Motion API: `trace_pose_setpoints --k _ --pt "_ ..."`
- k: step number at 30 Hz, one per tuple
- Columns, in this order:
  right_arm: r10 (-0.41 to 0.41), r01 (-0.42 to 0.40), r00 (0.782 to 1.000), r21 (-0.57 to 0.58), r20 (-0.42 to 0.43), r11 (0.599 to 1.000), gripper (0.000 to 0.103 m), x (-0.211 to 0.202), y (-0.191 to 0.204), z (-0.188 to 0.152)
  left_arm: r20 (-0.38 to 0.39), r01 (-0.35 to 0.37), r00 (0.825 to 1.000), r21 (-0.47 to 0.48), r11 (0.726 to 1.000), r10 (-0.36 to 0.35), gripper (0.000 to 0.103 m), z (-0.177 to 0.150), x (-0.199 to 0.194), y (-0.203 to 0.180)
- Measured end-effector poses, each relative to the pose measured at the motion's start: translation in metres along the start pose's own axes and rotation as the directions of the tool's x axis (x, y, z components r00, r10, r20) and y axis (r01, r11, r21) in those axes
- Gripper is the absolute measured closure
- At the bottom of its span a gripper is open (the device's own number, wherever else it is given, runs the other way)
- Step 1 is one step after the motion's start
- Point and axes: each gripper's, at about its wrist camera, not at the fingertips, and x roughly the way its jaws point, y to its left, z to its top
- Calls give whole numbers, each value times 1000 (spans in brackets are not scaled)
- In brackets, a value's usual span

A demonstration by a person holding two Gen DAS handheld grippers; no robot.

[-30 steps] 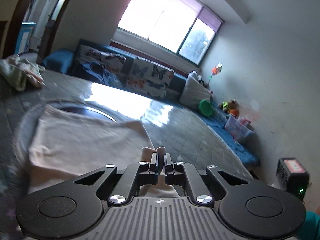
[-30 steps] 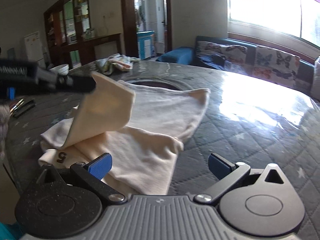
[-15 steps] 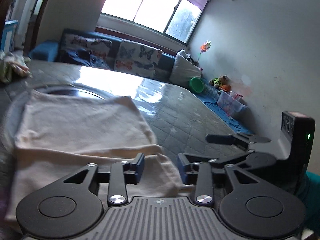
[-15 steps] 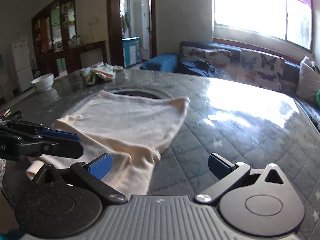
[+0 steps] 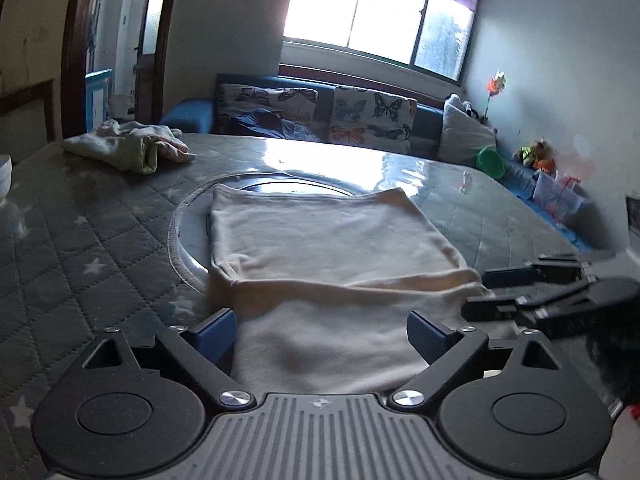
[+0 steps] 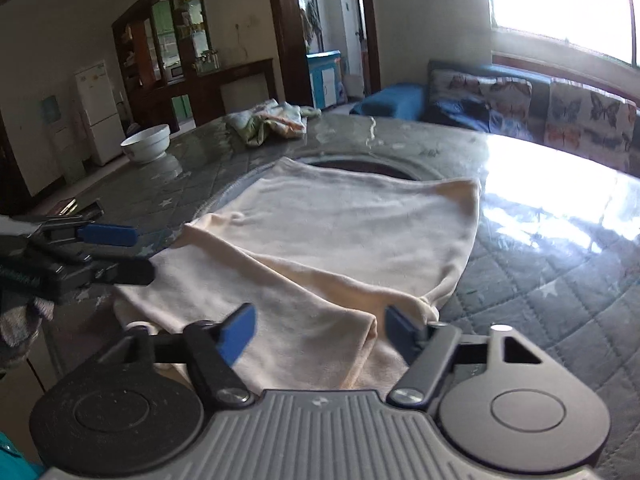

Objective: Fold clothes

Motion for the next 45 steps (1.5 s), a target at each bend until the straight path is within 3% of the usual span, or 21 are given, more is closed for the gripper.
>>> trace_pose_setpoints --k 5,9,13,16,19,20,22,23,29,31,34,38,45 --pt "-29 30 999 20 -44 999 58 9 -6 -3 -12 4 1000 41 999 -3 0 -5 5 -4" --pt "-62 63 997 9 -55 998 87 10 -7 -5 -20 13 1000 44 999 -12 0 -6 7 -5" --pt "-99 98 995 -35 -4 995 98 3 -4 4 -24 18 1000 41 999 -17 0 -6 8 -4" --pt "-133 136 990 -66 44 988 99 0 -2 12 -26 22 999 34 999 -21 0 -5 9 -2" --pt "-129 130 991 -54 23 990 95 5 -5 14 -33 20 999 29 999 -19 0 -4 10 -1" --pt "-118 119 993 -49 15 992 91 5 -5 12 -35 19 999 27 999 -18 0 -4 10 -1" --pt "-108 108 994 -39 7 993 70 5 -6 8 -40 18 999 26 1000 -17 0 -4 12 0" --pt "-111 111 994 -41 2 993 66 5 -6 6 -41 17 999 26 1000 -16 0 -4 12 1" --pt "-82 81 996 -25 -40 996 69 12 -8 -4 -45 18 999 24 1000 -17 0 -3 15 -1" --pt "-85 84 996 -38 -41 996 86 15 -5 -3 -40 19 999 27 999 -18 0 -1 14 -1" --pt "-99 97 995 -66 -14 993 94 14 0 1 -31 22 999 31 999 -21 0 1 14 -2" --pt "-112 117 992 -98 57 988 94 4 5 15 -23 28 999 39 999 -27 0 6 17 -4" --pt "-179 180 984 -78 22 981 85 16 -4 8 -8 71 997 60 996 -70 0 16 23 -14"
